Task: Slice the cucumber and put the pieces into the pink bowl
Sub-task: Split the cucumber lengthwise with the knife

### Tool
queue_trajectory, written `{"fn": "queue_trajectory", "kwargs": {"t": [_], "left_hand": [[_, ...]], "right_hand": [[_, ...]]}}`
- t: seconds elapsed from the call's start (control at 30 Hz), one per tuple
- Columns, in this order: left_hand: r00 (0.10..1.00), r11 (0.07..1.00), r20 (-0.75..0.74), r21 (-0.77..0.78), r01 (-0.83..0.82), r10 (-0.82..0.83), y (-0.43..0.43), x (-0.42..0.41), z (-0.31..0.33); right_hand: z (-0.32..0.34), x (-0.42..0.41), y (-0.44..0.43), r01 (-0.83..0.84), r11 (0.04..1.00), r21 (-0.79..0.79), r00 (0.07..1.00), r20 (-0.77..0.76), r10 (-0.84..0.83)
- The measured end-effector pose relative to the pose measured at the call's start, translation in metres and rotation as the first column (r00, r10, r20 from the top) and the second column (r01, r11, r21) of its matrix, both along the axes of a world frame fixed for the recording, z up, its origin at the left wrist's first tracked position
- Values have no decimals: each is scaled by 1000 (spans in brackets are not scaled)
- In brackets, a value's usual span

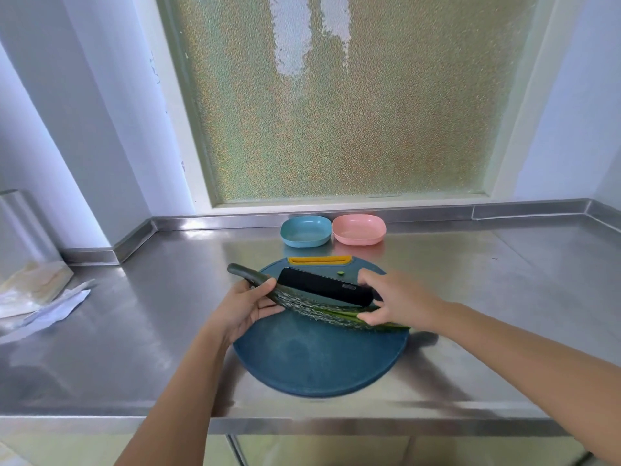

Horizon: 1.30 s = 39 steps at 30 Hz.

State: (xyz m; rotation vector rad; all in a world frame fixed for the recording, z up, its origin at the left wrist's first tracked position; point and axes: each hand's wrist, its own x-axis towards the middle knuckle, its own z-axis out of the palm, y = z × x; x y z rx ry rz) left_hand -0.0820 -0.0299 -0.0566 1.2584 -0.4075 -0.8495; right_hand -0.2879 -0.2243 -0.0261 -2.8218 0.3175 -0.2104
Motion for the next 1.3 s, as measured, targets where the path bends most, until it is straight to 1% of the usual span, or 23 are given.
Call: {"fn": "queue_trajectory", "kwargs": {"t": [0.07,0.17,0.33,0.43,0.57,0.67,0.83,0.9,1.0,1.07,1.17,1.2,1.27,1.3], "left_hand": [[1000,1000,1,-1,-19,19,0,-3,0],[999,1000,22,5,-26,26,-2,-13,1],[1000,1000,-27,-4,-11,11,-8,-28,1],[1000,1000,-13,10,-6,6,-16,-40,-2],[1000,999,1,41,8,-8,-17,-42,0],[999,997,1,62,34,-34,-15,-40,3],[999,998,-52,68,6,-2,-15,-46,4],[994,997,-94,67,-42,48,-16,-49,4],[969,987,-190,32,-156,159,-18,-57,4],[957,978,-207,8,-207,204,-20,-64,3],[967,981,-171,3,-194,191,-25,-79,4],[964,981,-185,-6,-194,190,-27,-83,5],[947,981,-267,-18,-192,180,-26,-87,9],[945,988,-291,5,-156,151,-22,-87,14]], "right_hand": [[-2,5,4,9,999,36,999,37,-11],[-1,12,5,11,998,63,999,37,-14],[-4,21,2,51,999,18,998,39,-52],[-8,26,2,85,996,-38,995,50,-83],[-4,28,-2,92,995,44,991,90,-95],[5,30,-7,102,993,52,989,103,-107],[12,40,-13,110,993,39,984,137,-114],[13,45,-14,116,993,30,984,133,-119],[14,49,-8,99,995,-15,988,121,-96],[14,49,1,84,995,-54,989,129,-77],[15,51,15,54,994,-97,993,108,-44],[16,52,16,43,995,-90,996,87,-35],[17,53,13,30,997,-69,999,39,-27],[15,52,10,24,998,-66,1000,19,-22]]}}
